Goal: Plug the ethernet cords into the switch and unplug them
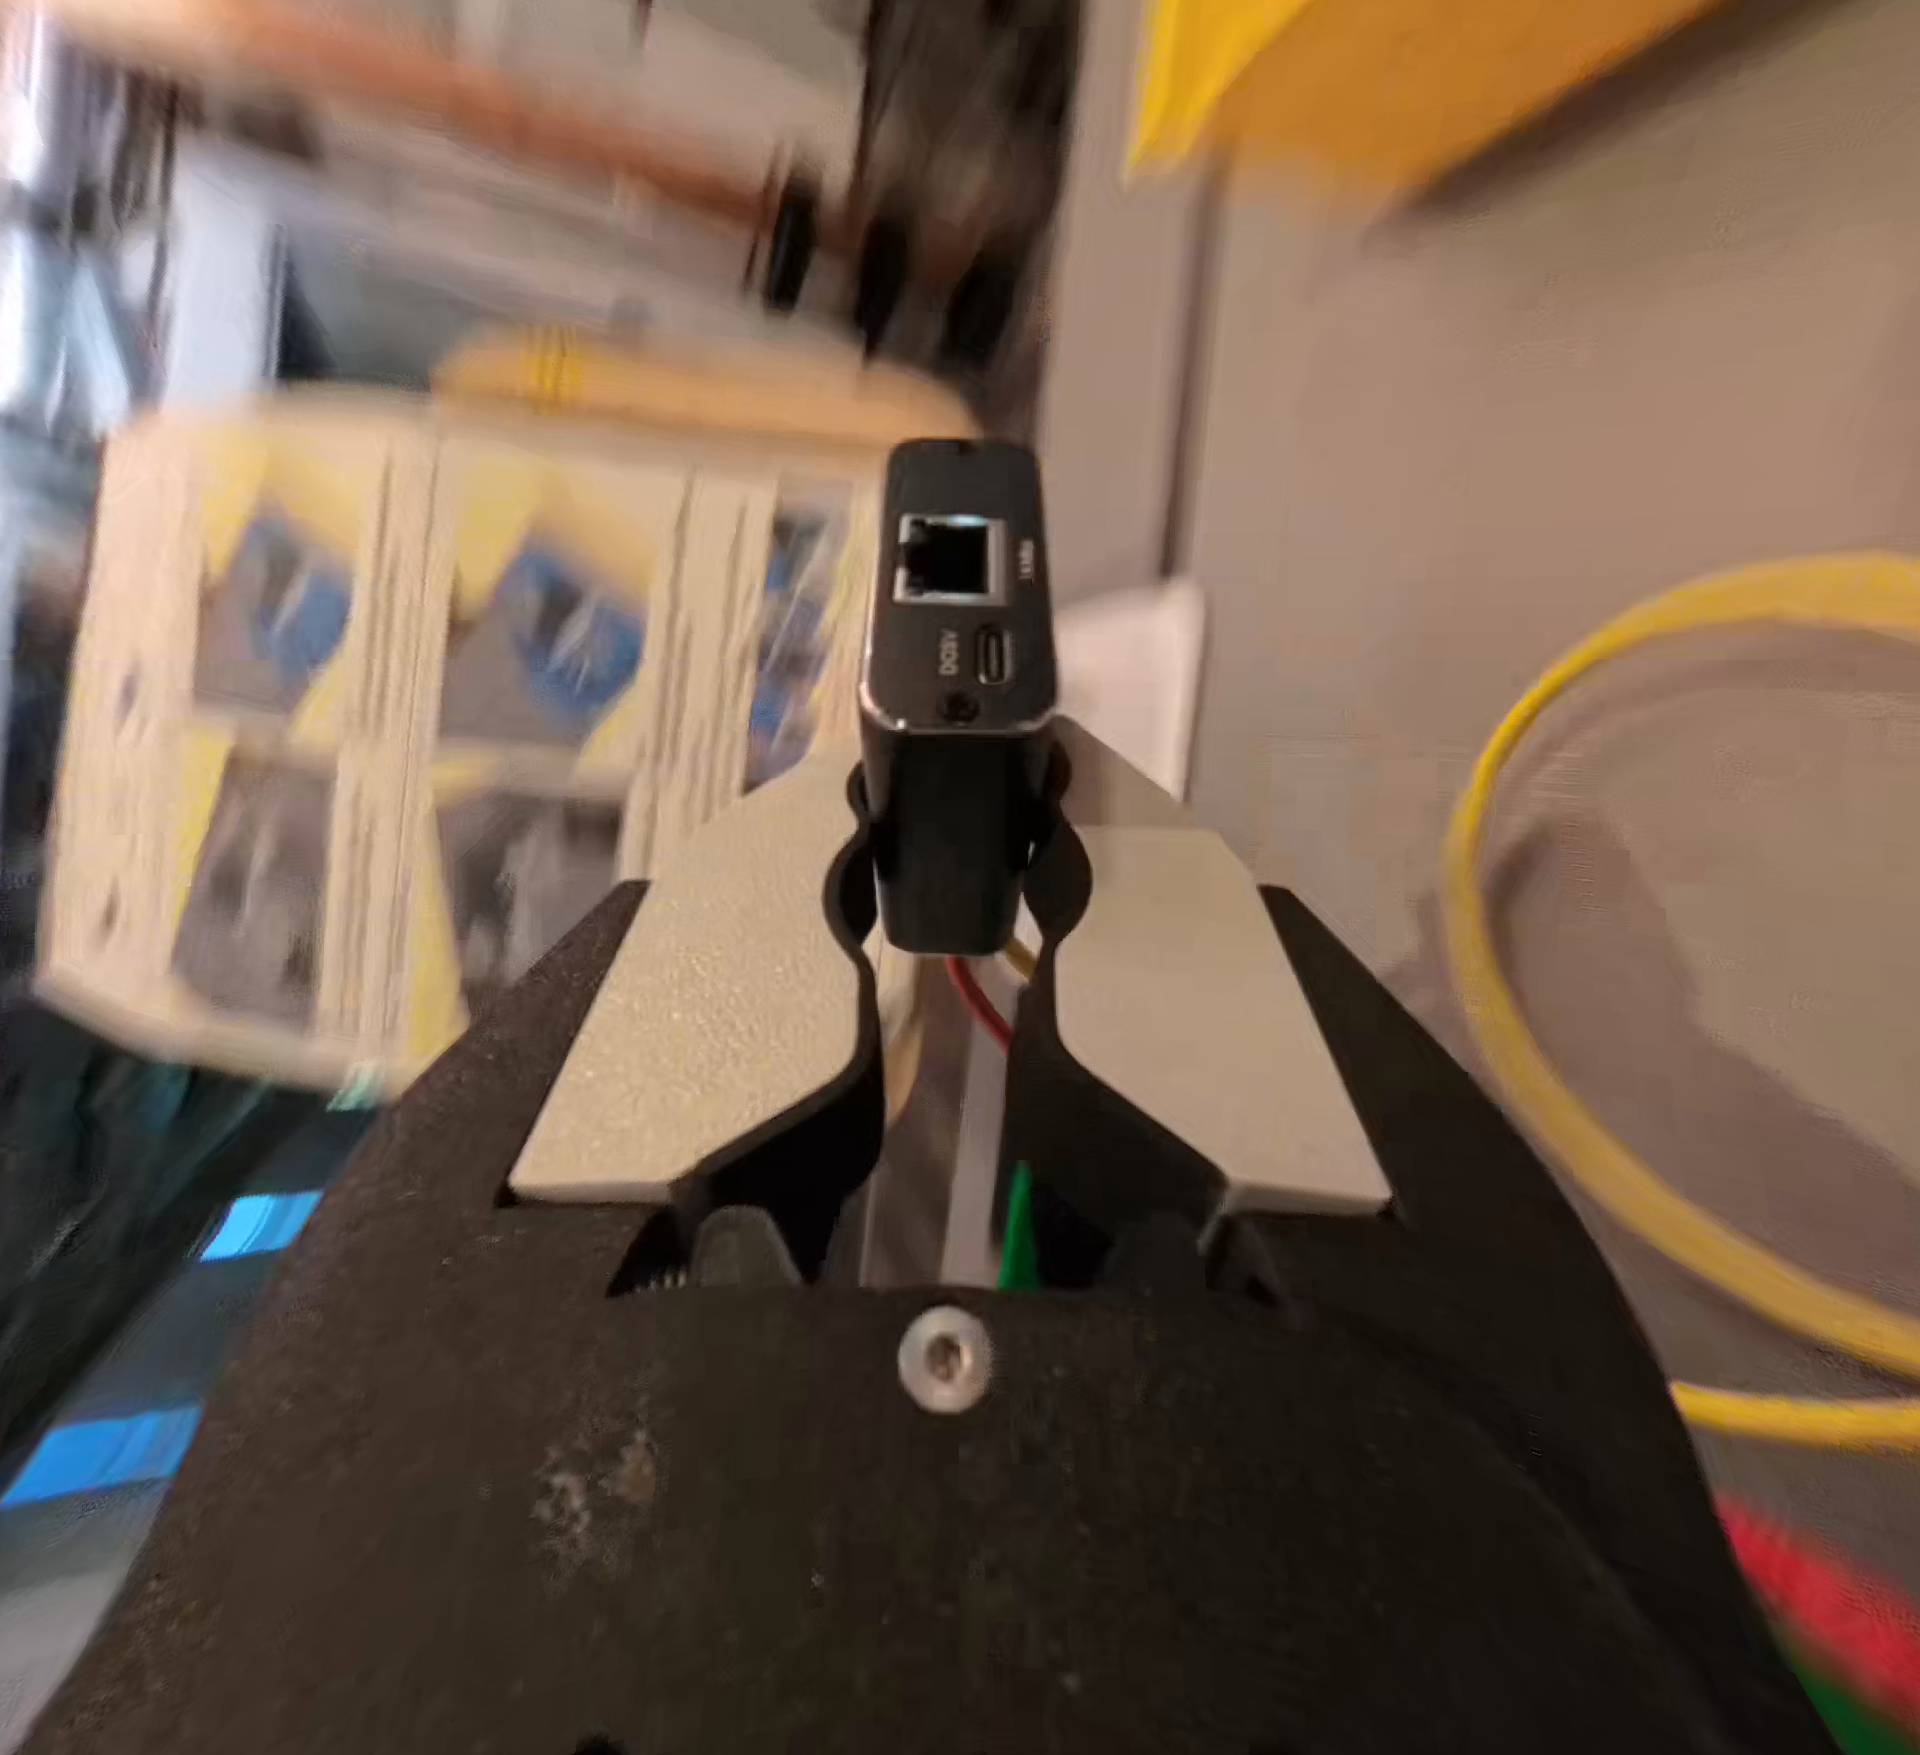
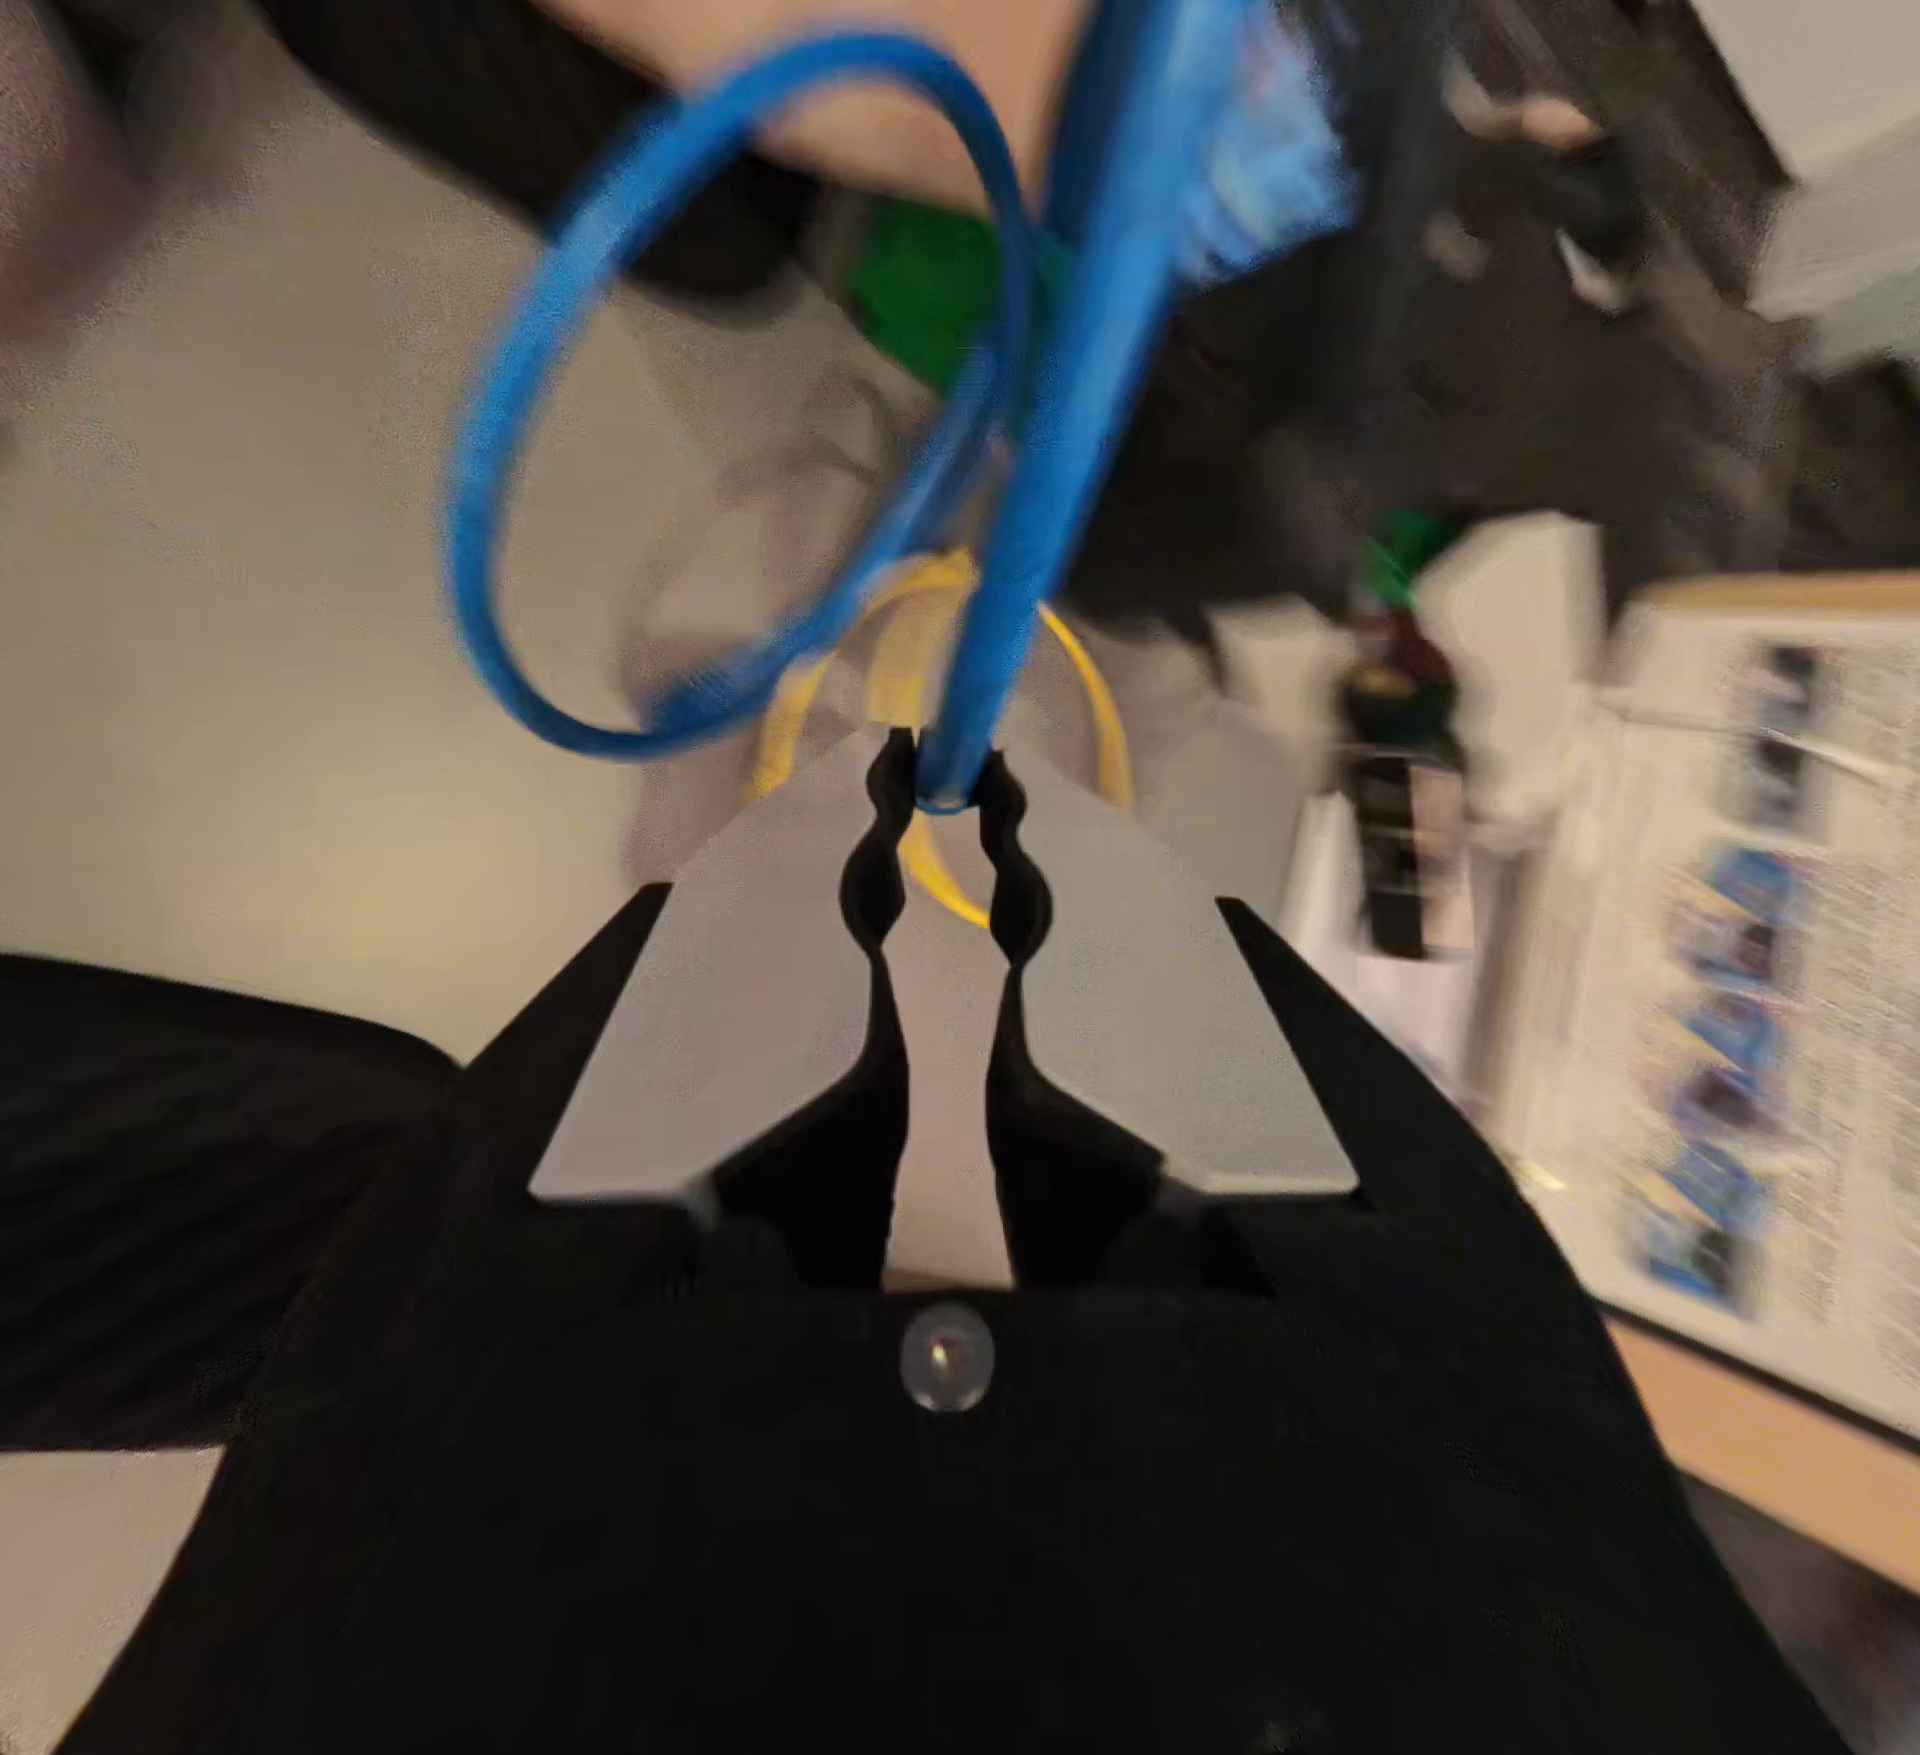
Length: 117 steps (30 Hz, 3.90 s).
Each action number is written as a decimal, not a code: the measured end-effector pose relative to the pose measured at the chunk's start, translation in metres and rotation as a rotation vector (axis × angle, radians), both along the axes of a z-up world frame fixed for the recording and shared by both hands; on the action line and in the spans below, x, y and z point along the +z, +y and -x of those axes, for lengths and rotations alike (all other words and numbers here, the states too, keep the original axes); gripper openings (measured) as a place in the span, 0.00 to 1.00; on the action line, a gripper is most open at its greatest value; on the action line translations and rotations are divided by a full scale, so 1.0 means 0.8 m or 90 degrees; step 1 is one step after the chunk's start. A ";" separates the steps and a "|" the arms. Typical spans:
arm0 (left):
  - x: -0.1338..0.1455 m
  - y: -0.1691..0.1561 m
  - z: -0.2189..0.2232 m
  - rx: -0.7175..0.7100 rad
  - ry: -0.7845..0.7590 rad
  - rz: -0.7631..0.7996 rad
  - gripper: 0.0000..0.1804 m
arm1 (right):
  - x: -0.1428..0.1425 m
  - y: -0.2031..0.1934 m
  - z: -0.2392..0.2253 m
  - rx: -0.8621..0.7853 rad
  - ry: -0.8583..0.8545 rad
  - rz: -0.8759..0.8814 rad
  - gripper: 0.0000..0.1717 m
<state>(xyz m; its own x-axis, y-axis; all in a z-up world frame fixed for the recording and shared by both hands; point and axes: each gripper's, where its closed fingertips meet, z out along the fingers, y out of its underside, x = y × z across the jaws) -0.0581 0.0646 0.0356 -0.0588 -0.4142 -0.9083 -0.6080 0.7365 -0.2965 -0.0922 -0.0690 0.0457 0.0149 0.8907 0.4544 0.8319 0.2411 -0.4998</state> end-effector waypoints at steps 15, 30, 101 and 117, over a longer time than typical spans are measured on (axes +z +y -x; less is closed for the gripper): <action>0.068 -0.017 0.035 -0.059 -0.118 0.050 0.14 | 0.060 0.004 -0.153 -0.264 0.021 -0.129 0.09; 0.094 -0.031 0.041 -0.094 -0.192 0.112 0.13 | 0.042 -0.087 -0.419 -0.628 -0.187 -0.037 0.09; 0.147 -0.126 0.064 -0.421 -0.290 0.442 0.14 | 0.066 0.083 0.027 -0.064 0.553 -0.021 0.33; 0.102 -0.034 0.081 -0.119 -0.176 0.158 0.32 | 0.034 0.145 -0.057 -0.439 0.086 -0.352 0.03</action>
<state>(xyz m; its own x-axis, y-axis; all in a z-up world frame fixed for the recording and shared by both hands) -0.1230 0.0378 0.1173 0.0785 -0.6277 -0.7745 -0.3434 0.7123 -0.6121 -0.0463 0.0471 0.0732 0.5506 0.3174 0.7721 0.8236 -0.0554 -0.5645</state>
